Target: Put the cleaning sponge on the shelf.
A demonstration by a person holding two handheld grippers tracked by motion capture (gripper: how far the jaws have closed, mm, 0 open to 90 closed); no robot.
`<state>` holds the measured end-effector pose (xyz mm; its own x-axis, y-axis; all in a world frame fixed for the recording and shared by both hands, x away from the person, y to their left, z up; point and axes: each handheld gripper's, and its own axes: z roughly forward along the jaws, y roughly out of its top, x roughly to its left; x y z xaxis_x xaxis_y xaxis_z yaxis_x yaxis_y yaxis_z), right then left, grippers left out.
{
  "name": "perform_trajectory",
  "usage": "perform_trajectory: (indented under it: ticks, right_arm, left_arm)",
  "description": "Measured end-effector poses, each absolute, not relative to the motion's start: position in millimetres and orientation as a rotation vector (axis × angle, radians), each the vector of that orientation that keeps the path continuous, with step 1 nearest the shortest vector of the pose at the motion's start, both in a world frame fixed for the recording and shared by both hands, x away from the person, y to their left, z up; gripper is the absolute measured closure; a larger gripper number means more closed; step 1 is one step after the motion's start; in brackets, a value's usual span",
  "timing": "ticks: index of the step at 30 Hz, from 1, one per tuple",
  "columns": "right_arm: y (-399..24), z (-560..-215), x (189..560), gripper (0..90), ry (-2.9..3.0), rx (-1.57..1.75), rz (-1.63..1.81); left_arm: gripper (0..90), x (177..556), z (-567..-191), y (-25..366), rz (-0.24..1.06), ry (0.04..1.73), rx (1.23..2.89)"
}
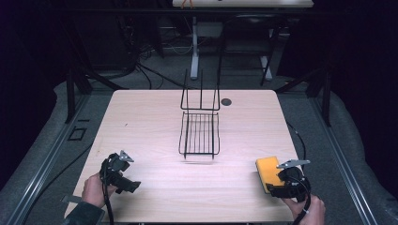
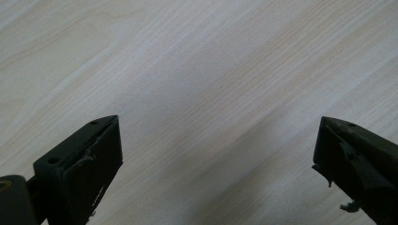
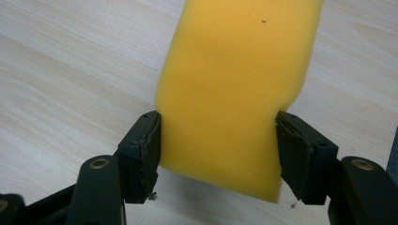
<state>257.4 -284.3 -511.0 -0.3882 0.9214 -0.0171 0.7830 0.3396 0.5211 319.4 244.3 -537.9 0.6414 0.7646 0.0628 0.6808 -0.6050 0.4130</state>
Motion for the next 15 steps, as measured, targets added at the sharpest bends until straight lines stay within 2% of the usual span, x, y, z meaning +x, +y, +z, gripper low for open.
perform_trajectory:
  ticks: [15]
  right_arm:
    - [-270, -500, 270, 36.8, 2.305, 1.421, 0.69]
  left_arm:
    - [1.6, 317, -538, 248, 0.334, 1.162, 2.509]
